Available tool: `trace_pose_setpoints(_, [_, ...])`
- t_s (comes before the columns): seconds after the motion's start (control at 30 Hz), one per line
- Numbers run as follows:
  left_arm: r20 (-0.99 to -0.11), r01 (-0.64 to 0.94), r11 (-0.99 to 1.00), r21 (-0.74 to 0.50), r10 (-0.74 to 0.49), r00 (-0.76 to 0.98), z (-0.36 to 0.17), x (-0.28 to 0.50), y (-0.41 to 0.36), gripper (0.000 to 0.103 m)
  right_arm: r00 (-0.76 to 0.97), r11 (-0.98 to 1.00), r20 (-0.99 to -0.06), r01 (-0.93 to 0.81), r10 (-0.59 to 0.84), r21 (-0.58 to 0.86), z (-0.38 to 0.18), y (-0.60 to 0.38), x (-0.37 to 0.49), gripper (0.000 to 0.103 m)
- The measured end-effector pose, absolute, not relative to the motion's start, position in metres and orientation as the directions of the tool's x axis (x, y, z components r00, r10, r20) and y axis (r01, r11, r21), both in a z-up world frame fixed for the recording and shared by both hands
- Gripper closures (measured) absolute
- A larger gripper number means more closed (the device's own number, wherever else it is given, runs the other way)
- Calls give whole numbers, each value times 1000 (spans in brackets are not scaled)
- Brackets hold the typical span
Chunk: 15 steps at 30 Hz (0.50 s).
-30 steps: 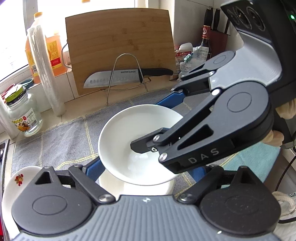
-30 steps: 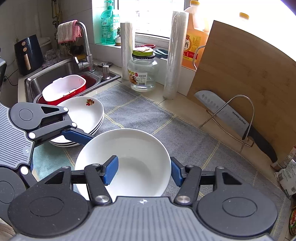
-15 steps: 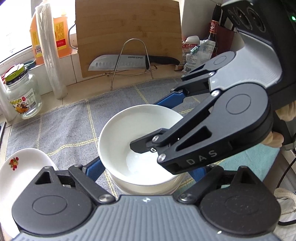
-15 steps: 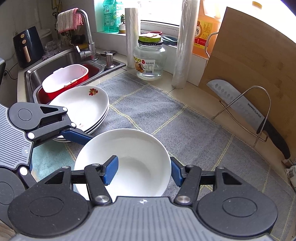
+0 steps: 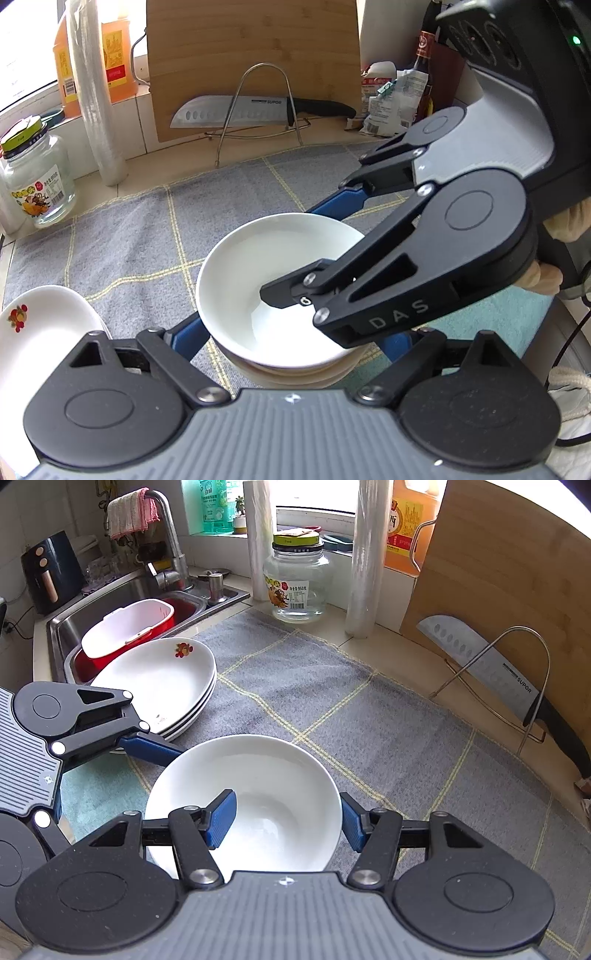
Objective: Organize plates and bowls
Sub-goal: 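Lift the flower bowl with both grippers and carry it toward the nested bowls, then lower the flower bowl into the nested bowls and open both grippers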
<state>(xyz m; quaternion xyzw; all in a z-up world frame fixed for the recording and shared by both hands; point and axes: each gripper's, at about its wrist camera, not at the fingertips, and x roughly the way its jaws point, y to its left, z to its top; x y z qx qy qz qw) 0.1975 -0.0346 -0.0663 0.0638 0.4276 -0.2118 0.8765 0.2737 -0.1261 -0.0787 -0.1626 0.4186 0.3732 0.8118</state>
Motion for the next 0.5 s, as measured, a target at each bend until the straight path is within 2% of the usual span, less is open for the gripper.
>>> trace_pose_setpoints(0.5, [-778,433,899,-62,-316,544,-66,199,-37,9,370,672,-798,-738,476,59,-81,-130,273,36])
